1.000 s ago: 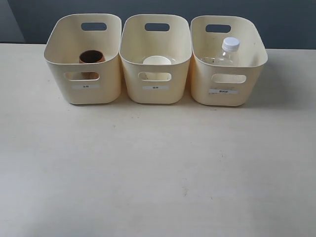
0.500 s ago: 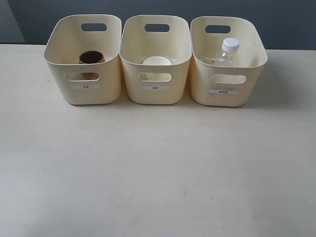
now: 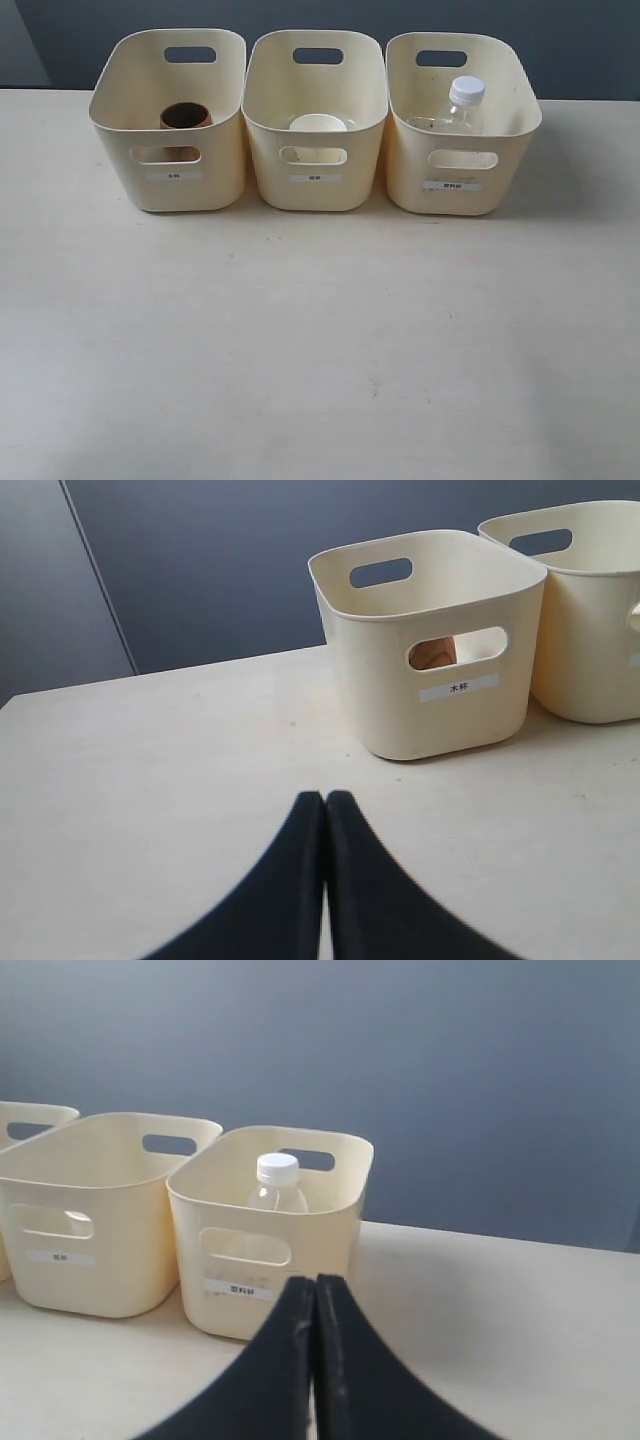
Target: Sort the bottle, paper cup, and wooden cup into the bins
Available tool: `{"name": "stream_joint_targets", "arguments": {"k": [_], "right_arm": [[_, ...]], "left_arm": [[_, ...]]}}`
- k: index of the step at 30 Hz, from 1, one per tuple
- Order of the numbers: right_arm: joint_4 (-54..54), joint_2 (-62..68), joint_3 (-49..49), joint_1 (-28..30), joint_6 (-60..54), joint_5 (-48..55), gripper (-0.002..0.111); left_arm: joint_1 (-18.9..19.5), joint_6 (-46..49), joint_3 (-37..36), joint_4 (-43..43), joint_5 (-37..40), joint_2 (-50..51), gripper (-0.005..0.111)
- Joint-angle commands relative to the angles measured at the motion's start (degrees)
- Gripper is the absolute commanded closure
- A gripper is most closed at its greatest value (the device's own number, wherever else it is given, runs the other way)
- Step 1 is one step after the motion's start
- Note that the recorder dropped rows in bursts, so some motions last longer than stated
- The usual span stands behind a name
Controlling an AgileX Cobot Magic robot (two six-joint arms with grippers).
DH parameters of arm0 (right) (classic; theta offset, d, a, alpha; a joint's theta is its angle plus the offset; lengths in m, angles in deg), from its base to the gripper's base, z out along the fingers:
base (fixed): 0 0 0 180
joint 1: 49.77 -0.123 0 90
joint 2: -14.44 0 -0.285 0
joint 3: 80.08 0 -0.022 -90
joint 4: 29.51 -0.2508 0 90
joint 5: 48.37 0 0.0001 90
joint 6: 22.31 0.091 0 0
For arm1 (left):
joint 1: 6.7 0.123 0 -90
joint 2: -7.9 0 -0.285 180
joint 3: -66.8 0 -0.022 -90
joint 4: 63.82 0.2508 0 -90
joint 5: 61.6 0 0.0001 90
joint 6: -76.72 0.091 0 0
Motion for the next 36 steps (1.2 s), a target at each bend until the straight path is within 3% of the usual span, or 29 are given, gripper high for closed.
{"name": "stream_joint_targets", "arguments": {"k": [1,15,24,36], "right_arm": [[1.28,-0.35,2.66,-0.74,1.09,-7.36,0.109],[-0.08,-0.35,2.66,-1.00,0.87,-6.45,0.109],[-1.64,-0.35,2.66,9.10,0.87,-5.59,0.109],[-3.13,-0.35,2.66,9.71,0.19,-4.77,0.109]], "left_arm": [[-0.20,-0.11,-0.07,0.33,0.09,-0.28,0.107],[-0.20,-0.11,-0.07,0.33,0.09,-0.28,0.107],[-0.20,-0.11,-0.07,0.33,0.09,-0.28,0.107],[-0.20,-0.11,-0.07,0.33,0.09,-0.28,0.107]]}}
